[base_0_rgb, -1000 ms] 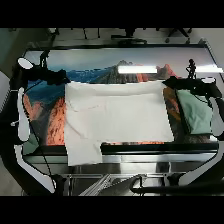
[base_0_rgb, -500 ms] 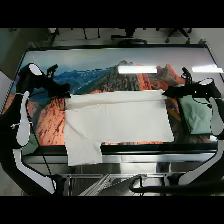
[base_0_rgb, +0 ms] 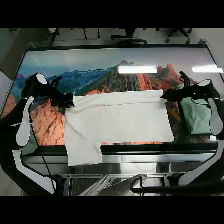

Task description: Fold the shirts.

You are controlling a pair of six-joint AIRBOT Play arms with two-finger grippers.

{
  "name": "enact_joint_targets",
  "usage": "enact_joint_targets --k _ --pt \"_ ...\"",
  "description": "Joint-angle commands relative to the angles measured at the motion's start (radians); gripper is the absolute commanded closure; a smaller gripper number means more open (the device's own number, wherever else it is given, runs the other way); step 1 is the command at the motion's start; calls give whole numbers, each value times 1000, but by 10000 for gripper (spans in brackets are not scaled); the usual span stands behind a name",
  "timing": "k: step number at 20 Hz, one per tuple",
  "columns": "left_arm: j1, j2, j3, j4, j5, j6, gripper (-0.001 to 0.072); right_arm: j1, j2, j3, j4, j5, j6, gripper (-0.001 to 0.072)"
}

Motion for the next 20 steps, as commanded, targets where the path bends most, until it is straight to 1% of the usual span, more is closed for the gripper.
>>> enact_joint_targets --k 1,3,5,7,9,12,15,17,19,20 --pt "9 6 114 -1 -162 -8 138 -34 86 1 -35 88 48 405" --pt "24 54 119 0 -204 -8 139 -83 156 -1 -51 174 79 409" --pt "47 148 10 6 -208 -5 139 -129 224 -44 -51 244 79 416" --pt "86 278 -192 8 -203 16 138 -168 303 -148 -51 253 68 416" --pt "136 420 -437 8 -169 31 138 -212 382 -286 -54 230 68 414" --pt "222 600 -787 5 -48 31 138 -261 450 -446 -54 142 82 406" --pt "276 678 -1011 -5 133 53 138 -272 459 -500 -54 108 99 406" --pt "275 672 -1087 -47 238 100 138 -271 453 -502 -51 107 107 406" --pt "275 621 -1122 -192 306 192 138 -271 447 -502 -51 107 109 406" --pt "275 588 -1128 -254 318 237 139 -271 443 -502 -53 108 109 405"
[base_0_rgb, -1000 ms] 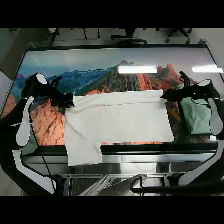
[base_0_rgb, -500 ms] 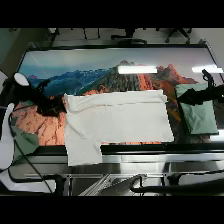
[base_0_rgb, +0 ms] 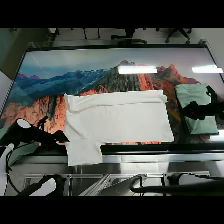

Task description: Fold the shirts.

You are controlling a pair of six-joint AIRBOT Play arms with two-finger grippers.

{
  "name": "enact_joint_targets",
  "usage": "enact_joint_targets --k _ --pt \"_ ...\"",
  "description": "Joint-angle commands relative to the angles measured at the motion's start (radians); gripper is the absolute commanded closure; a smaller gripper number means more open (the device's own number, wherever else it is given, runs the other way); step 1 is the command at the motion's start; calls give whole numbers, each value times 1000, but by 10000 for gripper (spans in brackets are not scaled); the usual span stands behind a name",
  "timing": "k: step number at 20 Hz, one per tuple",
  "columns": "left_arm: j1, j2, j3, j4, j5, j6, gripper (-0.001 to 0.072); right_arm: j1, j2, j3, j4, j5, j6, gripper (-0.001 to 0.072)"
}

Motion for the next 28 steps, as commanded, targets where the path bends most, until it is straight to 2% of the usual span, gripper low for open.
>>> enact_joint_targets --k 1,2,3,4,5,7,9,15,17,20,22,23,25,28 --pt "10 -75 -79 -203 121 152 141 -3 -6 -15 -7 -8 8 404" --pt "10 -108 -67 -233 104 177 266 -4 -8 -15 -24 -6 12 357" --pt "10 -137 -45 -263 68 217 473 -4 -8 -15 -45 -6 17 283" --pt "10 -156 -15 -280 20 252 665 -4 -8 -15 -77 -6 22 280" --pt "10 -160 16 -280 -24 259 687 -4 -8 -16 -123 -5 23 280" --pt "11 -134 65 -253 -75 246 689 -5 -8 -30 -217 2 40 279" --pt "11 -77 96 -170 -80 200 688 -6 -8 -79 -232 19 45 279" --pt "11 64 114 -137 -78 180 688 23 -8 -325 -183 -27 24 280" --pt "11 79 114 -138 -83 180 688 39 -13 -365 -149 -63 18 280" --pt "10 100 114 -140 -95 178 688 76 -33 -372 -53 -31 -13 296" --pt "10 126 114 -130 -103 156 688 103 -32 -371 14 -1 -31 695" --pt "11 148 114 -129 -112 153 689 106 -23 -370 29 2 -30 690" --pt "12 216 114 -82 -135 113 690 91 16 -370 -6 1 47 691" --pt "12 345 114 161 -154 8 690 35 117 -371 -180 2 213 691"
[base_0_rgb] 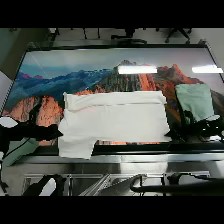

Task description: Fold the shirts.

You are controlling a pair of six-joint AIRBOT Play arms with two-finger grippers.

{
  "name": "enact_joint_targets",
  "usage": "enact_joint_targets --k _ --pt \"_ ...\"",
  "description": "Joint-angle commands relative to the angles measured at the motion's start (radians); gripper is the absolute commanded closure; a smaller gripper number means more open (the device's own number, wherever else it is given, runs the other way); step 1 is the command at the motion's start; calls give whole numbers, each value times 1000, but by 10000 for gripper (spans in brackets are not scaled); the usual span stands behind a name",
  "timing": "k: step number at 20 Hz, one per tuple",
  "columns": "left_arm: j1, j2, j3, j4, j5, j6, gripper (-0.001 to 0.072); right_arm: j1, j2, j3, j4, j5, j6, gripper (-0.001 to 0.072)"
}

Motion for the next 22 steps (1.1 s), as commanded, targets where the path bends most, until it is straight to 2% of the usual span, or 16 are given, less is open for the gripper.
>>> enact_joint_targets --k 1,3,4,8,11,16,19,22 --pt "1 136 1 232 -35 -94 690 -42 110 -1 -123 24 167 691" --pt "-1 187 1 227 -42 -93 690 -42 174 0 -97 2 180 691" --pt "-1 200 2 212 -38 -93 690 -42 194 2 -33 -3 160 691" --pt "-1 83 137 40 24 -59 690 -35 170 90 373 -53 -79 691" --pt "-25 -93 311 -62 83 -56 690 29 88 180 513 -136 -175 691" --pt "-152 -418 534 -59 179 -56 689 177 -153 322 518 -306 -254 690" --pt "-174 -608 624 -57 187 -56 689 192 -280 366 497 -327 -270 690" --pt "-174 -726 689 -58 190 -56 683 182 -322 380 439 -331 -270 689"
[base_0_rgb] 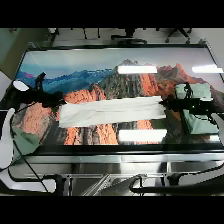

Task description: Fold the shirts.

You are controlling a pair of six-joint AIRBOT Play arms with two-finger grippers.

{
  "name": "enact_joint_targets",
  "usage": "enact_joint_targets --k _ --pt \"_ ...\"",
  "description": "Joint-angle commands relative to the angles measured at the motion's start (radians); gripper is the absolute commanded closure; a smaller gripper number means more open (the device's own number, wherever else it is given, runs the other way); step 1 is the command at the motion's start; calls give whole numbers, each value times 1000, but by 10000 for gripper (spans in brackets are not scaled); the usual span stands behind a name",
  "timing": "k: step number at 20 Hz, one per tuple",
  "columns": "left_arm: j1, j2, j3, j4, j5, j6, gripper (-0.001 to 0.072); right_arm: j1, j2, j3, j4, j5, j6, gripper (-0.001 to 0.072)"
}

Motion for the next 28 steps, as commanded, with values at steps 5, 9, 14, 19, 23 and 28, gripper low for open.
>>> enact_joint_targets --k 5,9,14,19,23,28 --pt "-11 -187 212 -8 -24 -5 9 -19 0 141 -184 42 -40 387" --pt "-16 -187 362 -10 -161 -18 9 -19 -17 173 -301 47 -6 201" --pt "-30 -186 483 -19 -273 -26 10 9 -109 173 -286 74 -6 210" --pt "-75 -188 539 -74 -309 -53 436 58 -141 173 -205 91 -15 655" --pt "-191 -188 467 -94 -227 -31 689 51 -105 232 -202 212 4 691" --pt "-467 -274 282 -140 49 -30 689 8 58 374 -180 426 157 691"
